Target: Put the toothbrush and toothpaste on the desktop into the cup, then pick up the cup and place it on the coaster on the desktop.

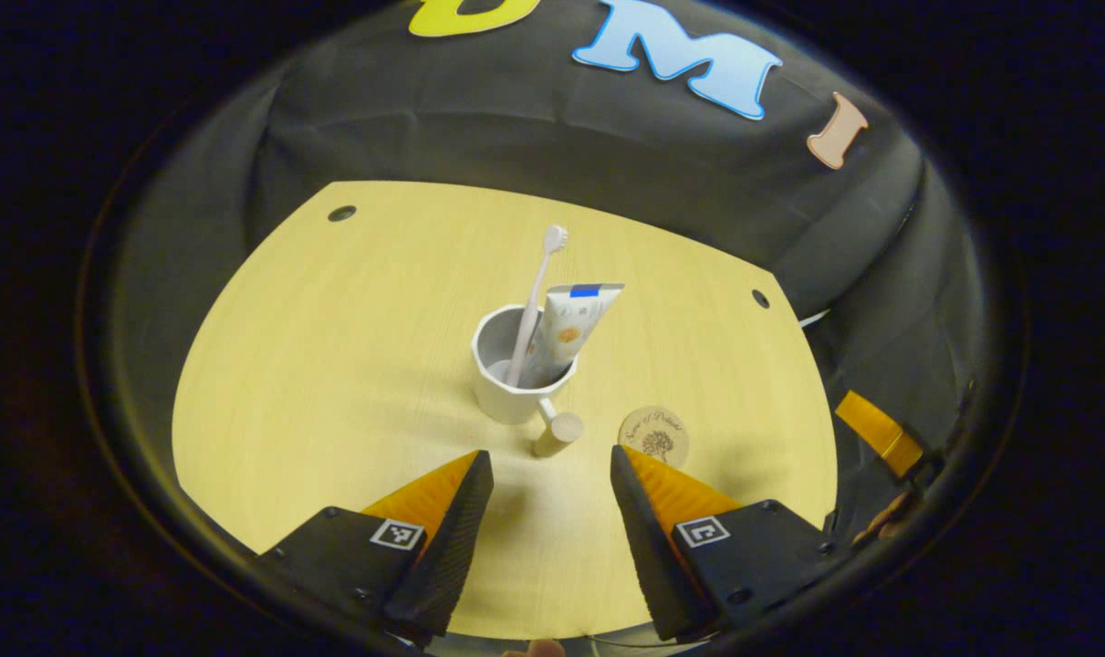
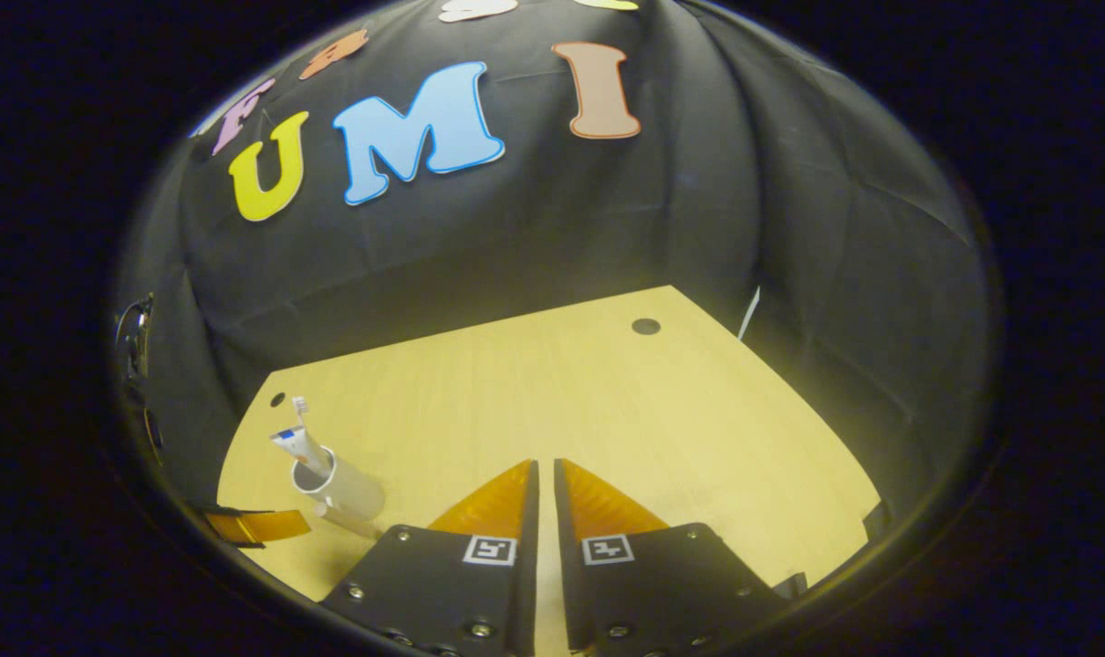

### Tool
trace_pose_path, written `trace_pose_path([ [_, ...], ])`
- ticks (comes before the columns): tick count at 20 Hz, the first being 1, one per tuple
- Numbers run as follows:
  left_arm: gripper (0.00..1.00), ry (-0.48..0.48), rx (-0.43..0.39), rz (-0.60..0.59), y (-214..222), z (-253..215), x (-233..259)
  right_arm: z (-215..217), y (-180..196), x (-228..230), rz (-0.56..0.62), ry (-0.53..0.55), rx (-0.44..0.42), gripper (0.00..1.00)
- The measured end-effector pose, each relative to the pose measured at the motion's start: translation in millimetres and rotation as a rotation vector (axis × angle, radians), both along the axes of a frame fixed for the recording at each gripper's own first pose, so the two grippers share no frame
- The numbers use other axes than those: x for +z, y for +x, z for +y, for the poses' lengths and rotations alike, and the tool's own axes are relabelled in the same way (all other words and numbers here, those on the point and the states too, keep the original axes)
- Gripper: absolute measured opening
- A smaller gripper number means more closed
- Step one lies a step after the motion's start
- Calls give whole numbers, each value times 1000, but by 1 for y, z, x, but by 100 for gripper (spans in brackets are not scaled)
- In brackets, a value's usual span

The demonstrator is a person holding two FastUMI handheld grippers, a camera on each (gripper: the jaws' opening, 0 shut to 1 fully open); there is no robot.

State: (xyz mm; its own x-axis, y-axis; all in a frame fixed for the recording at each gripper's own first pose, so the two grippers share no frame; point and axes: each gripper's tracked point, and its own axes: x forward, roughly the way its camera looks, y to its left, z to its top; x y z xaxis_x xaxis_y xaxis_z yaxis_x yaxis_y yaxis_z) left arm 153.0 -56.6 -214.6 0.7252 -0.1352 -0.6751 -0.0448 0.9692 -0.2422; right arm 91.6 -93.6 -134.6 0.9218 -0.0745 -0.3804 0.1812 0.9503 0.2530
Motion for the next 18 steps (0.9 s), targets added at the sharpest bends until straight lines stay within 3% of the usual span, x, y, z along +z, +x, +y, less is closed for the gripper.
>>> trace_pose_path([
  [4, 83, 36, 87, 49, 17, 0, -11, -9, 7, -13, 31, 16, 32, 12],
  [9, 87, -2, 217, 120, 34, 5, -27, -12, 19, -28, 70, 33, 87, 12],
  [18, 84, 16, 287, 235, 65, 9, -50, -3, 40, -57, 146, 66, 173, 14],
])
